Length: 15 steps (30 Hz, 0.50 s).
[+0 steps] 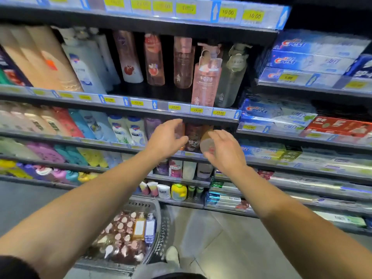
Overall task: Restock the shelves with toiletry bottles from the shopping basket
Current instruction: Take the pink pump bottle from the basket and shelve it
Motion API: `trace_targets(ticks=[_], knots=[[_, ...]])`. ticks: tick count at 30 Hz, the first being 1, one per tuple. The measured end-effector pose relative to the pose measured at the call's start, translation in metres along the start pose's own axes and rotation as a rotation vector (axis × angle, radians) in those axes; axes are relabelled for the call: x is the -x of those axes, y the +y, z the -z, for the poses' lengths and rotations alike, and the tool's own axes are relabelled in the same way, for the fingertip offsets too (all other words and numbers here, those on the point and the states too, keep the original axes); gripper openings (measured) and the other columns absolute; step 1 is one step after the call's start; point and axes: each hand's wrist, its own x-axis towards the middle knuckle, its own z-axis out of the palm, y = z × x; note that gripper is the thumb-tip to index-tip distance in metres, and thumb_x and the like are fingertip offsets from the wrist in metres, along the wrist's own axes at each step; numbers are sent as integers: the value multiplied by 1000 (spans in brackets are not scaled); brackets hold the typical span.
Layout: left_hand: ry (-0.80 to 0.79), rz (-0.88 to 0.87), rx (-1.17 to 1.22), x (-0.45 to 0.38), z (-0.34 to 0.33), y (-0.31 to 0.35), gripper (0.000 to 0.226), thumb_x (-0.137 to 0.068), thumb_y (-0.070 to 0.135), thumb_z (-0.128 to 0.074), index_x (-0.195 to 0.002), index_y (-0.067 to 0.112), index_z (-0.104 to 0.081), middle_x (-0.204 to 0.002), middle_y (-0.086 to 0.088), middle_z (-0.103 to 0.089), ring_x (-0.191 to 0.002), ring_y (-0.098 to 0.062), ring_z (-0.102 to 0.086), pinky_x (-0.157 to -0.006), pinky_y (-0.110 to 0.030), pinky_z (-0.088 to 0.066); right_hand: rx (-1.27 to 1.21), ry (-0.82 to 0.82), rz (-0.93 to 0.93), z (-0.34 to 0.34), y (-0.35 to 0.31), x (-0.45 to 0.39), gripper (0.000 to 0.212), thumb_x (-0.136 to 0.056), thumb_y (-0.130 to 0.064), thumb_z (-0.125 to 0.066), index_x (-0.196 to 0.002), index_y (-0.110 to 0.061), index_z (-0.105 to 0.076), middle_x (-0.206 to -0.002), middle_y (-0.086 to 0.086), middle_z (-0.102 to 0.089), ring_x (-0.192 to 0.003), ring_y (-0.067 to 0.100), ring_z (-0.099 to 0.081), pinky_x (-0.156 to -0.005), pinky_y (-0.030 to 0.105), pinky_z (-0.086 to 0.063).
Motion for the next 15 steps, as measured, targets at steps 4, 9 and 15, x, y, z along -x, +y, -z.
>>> trace_targets(ticks=[4,9,15], knots=[[-71,13,-79,70,-15,-26,62,-86,30,-67,-142,11,-47,-141,-8,-54,-128,-26,-50,-105,-31,-37,-49,-65,81,-21,-19,44,65,-87,-37,-65,-142,-11,-43,-141,6,-46,-133,26,-36,-113,37,-27],[-214,75,-169,156,-31,-68,61,-86,32,-66,-140,8,-48,-140,-13,-53,-130,-31,-48,-106,-39,-39,-66,-205,149,-62,-47,98,64,-87,-39,-66,-141,-12,-43,-139,7,-47,-132,28,-36,-113,37,-27],[-290,104,-245,236,-31,-123,62,-85,31,-67,-138,2,-48,-139,-21,-52,-129,-37,-48,-109,-39,-35,-36,-371,200,-106,-92,140,66,-88,-42,-63,-144,-16,-39,-143,5,-43,-134,27,-33,-115,36,-24]])
